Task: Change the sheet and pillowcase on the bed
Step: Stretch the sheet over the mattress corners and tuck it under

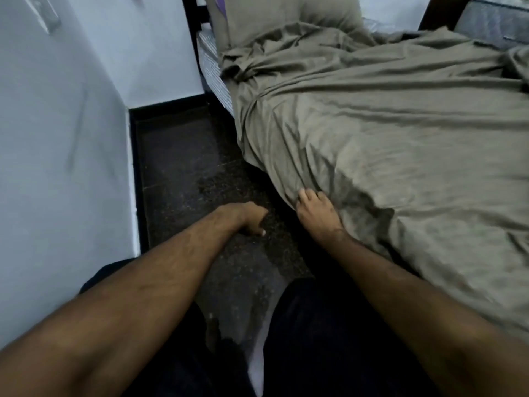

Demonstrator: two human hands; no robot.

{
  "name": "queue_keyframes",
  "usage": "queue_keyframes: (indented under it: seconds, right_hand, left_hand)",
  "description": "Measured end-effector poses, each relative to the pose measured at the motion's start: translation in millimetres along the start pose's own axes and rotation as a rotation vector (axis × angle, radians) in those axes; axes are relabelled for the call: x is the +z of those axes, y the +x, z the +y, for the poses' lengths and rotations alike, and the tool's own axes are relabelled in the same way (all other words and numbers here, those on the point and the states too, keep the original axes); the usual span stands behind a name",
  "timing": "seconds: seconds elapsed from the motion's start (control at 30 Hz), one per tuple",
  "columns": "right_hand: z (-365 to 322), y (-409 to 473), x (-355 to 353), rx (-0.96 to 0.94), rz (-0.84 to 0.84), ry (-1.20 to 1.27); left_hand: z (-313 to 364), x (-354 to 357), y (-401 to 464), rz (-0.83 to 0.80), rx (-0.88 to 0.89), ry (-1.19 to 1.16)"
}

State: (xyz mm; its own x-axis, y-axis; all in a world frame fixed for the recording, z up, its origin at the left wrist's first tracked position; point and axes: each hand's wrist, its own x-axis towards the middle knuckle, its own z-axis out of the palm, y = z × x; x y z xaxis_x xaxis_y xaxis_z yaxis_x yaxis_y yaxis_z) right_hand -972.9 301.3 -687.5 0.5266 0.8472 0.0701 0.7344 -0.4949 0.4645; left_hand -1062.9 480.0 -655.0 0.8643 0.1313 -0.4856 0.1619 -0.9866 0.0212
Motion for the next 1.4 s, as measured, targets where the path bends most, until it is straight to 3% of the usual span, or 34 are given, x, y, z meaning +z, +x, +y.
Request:
queue_keyframes:
  seconds: [0.17,0.27,0.3,0.37,0.43,0.5,0.63,0.73,0.8,0.93,1.1,1.2,1.4]
  right_hand:
    - [2,22,-5,-0.051,0.042,0.043]
    - [-9,28,-4,-0.009,0.099,0.126]
    - [-18,29,-1,-0.024,0.115,0.168]
    - [-33,27,-4,0.000,0.014,0.206]
    - [-36,39,-13,0.053,0.022,0.152]
    - [-31,54,-20,0.114,-0.106,0.109]
    - [-20,97,-46,0.144,-0.352,0.247]
    - [-21,118,-51,0.187,-0.488,0.340]
    - [-24,123,-35,0.228,-0.540,0.441]
    - [-62,111,-2,0.375,-0.474,0.469]
    - [-77,101,9,0.572,-0.546,0.594]
    - [-77,108,13,0.639,-0.418,0.557]
    - [-81,116,32,0.673,-0.431,0.547]
  left_hand:
    - [-8,-1,48,0.310,0.080,-0.201]
    - [-23,0,72,0.257,0.167,-0.195]
    - [-29,-2,81,0.296,0.196,-0.297]
    - [-36,-6,93,0.427,0.167,-0.410]
    - [-38,-7,99,0.409,0.209,-0.423]
    - [-38,-3,108,0.351,0.241,-0.487]
    - [-53,7,130,0.378,0.265,-0.404]
    - [-55,20,141,0.271,0.357,-0.161]
    - [-58,11,146,0.302,0.404,-0.053]
    - [-79,13,155,0.460,0.462,0.059]
    - [-80,25,164,0.605,0.488,0.079]
    - [-79,27,168,0.663,0.480,0.102]
    - [-76,28,178,0.830,0.427,0.124]
